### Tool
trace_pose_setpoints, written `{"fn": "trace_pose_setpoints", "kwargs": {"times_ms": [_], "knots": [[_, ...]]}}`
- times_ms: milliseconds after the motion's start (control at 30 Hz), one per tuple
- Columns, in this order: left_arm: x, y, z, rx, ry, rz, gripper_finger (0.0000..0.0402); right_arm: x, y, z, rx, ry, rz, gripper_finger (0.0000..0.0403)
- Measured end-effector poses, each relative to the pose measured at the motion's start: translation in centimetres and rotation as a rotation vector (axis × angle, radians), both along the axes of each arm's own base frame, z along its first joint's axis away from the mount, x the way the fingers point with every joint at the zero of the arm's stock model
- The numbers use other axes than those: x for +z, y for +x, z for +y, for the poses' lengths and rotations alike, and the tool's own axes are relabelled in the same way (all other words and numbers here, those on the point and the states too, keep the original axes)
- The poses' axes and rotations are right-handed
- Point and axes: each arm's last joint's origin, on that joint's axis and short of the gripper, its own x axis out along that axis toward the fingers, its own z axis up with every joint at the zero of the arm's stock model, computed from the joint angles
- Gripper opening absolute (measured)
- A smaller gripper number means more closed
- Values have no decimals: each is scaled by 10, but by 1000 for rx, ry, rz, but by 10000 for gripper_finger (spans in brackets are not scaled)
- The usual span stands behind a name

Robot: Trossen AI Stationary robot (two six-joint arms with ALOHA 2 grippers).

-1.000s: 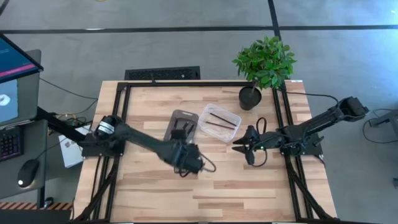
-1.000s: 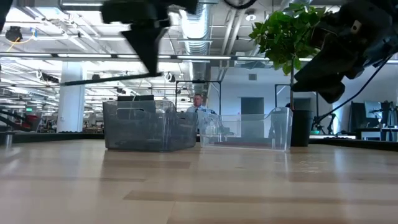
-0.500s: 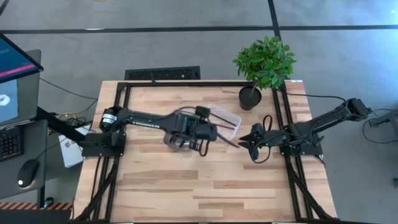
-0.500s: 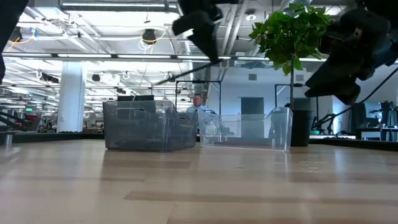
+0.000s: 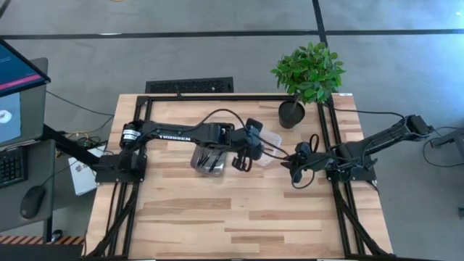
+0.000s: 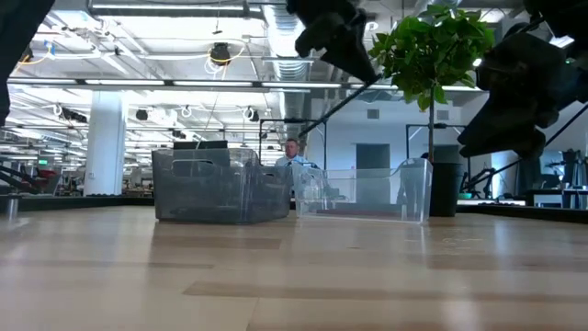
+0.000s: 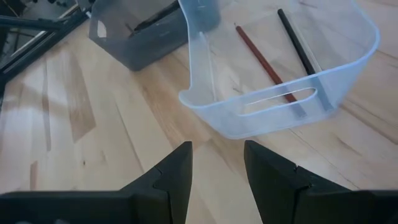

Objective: Sort pens & pencils
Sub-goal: Put the green colored pencil into the transparent bin

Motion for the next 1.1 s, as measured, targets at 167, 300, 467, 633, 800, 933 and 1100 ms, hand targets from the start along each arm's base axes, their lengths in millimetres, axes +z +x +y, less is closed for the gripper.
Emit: {"fn": "trace_pose_setpoints", "kwargs": {"times_ms": [167,300,467,633,800,933,1100], "knots": [[-20,11,5,-19,32,32,9,0,0,0,-22,4,-6,170],[-26,17,7,-55,27,26,10,0,0,0,-31,8,-6,170],[-43,26,12,-84,25,33,10,-3,1,0,-41,13,15,170],[-57,35,21,-84,33,29,10,-5,1,0,-39,10,28,170],[-77,38,26,-79,32,92,11,-6,1,0,-45,14,34,170],[-87,42,27,-79,31,105,11,-6,2,0,-46,16,31,170],[-99,44,27,-79,34,135,11,-5,2,0,-54,27,28,170]]}}
